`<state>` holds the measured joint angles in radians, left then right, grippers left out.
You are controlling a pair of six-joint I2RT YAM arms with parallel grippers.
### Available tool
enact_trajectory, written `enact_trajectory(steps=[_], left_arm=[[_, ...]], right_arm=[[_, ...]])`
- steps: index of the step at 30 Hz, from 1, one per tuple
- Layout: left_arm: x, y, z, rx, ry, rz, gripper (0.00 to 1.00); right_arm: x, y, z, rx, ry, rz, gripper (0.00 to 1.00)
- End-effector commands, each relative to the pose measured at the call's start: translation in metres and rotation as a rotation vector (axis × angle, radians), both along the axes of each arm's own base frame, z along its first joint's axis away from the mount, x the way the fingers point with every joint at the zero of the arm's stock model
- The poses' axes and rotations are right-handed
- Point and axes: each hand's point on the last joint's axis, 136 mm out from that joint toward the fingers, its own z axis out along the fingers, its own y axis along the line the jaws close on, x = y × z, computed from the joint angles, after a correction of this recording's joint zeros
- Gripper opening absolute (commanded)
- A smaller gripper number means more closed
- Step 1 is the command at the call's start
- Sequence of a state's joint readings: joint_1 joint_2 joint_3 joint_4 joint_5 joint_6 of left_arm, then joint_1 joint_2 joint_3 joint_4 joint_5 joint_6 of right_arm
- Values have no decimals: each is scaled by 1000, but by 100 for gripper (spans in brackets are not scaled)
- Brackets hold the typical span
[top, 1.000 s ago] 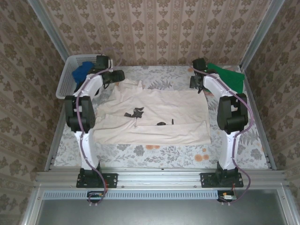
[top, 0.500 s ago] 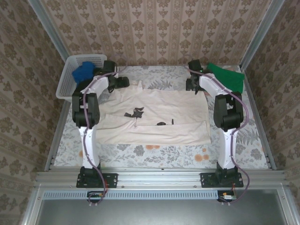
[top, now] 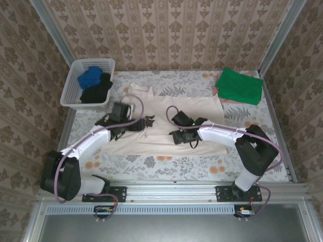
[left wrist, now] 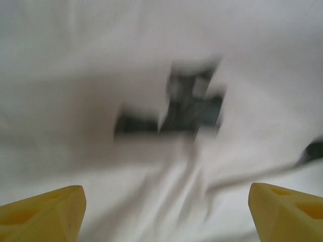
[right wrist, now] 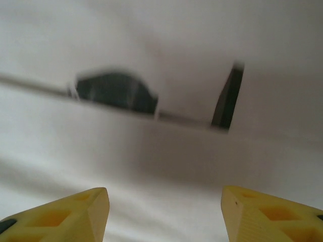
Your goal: Fold and stack the t-shirts
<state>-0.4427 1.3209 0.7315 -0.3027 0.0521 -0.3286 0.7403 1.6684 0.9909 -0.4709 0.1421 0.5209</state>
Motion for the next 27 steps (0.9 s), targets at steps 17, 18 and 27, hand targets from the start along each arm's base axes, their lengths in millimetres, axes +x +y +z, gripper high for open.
enact_trajectory(steps=[17, 18, 27], left_arm=[[-63, 13, -68, 2, 237, 153, 87], [-69, 13, -68, -6, 245, 157, 87], [-114, 19, -73, -48, 318, 232, 92]], right_arm=[[-69, -67, -44, -102, 128, -231, 61], [-73, -70, -43, -91, 133, -243, 61], [-109, -90, -27, -49, 156, -339, 60]])
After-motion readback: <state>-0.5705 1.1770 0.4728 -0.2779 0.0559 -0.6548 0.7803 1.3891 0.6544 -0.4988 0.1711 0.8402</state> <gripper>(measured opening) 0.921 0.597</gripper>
